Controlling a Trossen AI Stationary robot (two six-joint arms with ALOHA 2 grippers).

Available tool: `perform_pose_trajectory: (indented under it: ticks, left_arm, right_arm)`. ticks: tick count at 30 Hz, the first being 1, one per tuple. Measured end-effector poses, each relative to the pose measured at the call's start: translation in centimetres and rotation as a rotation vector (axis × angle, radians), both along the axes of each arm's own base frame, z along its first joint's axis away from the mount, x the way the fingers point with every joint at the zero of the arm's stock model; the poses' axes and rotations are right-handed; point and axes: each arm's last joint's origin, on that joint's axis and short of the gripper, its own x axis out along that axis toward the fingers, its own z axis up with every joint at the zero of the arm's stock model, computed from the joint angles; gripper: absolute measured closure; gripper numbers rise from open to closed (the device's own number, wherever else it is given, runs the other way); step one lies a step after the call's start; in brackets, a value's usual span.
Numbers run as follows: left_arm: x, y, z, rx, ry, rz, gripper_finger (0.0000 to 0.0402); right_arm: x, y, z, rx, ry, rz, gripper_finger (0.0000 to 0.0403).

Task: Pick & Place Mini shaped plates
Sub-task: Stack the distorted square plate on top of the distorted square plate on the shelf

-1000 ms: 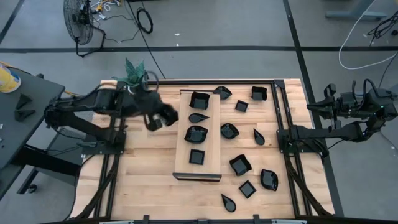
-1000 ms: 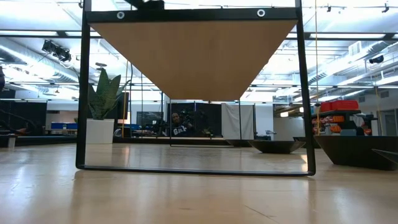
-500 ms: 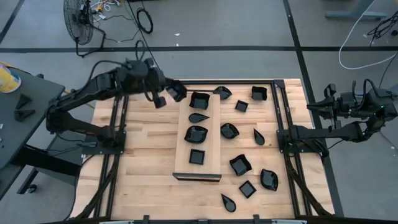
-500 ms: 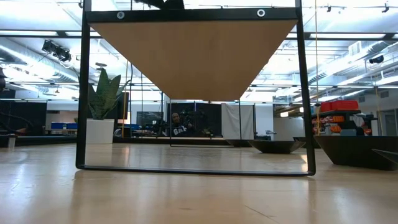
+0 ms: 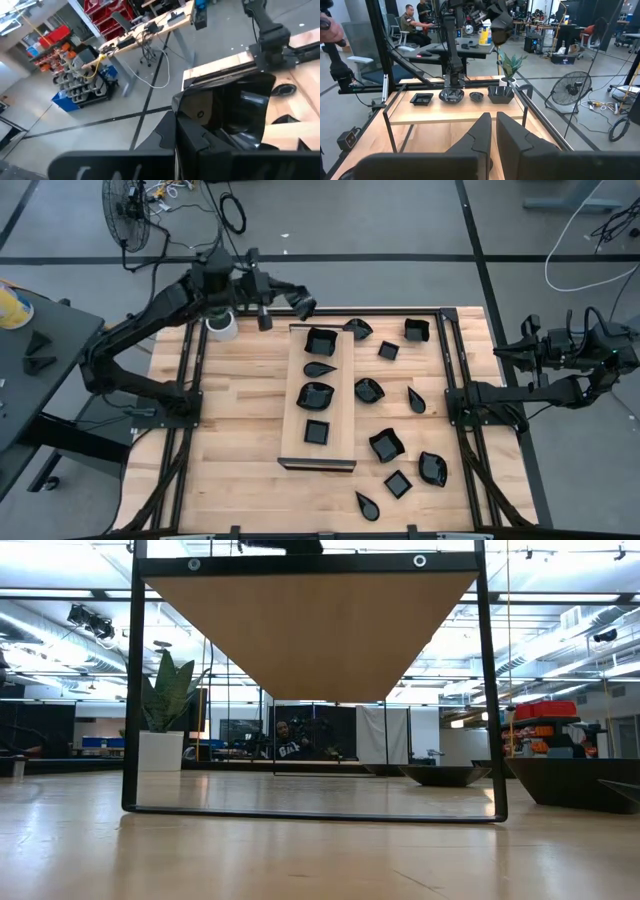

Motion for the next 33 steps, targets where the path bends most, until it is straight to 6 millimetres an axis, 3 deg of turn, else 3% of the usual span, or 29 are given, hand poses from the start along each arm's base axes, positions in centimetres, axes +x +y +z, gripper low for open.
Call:
perform_pose_trajectory:
  ticks: [6, 18, 28, 33]
  left_arm:
    - [1.7, 2.3, -2.2, -0.095, 0.054, 0.024, 0.04]
    - [3.5, 4.7, -5.3, -0.362, 0.07, -0.065, 0.04]
    - [4.5, 5.4, -6.8, -0.926, -0.065, 0.161, 0.0399]
    - [4.4, 5.3, -7.2, -1.104, -0.099, 0.262, 0.0399]
  right_arm:
    - [0.0, 0.0, 0.0, 0.0, 0.0, 0.0, 0.0369]
    - [0.0, 0.0, 0.0, 0.0, 0.0, 0.0, 0.0369]
    - [0.0, 0.0, 0.0, 0.0, 0.0, 0.0, 0.0369]
    - [0.0, 0.0, 0.0, 0.0, 0.0, 0.0, 0.0369]
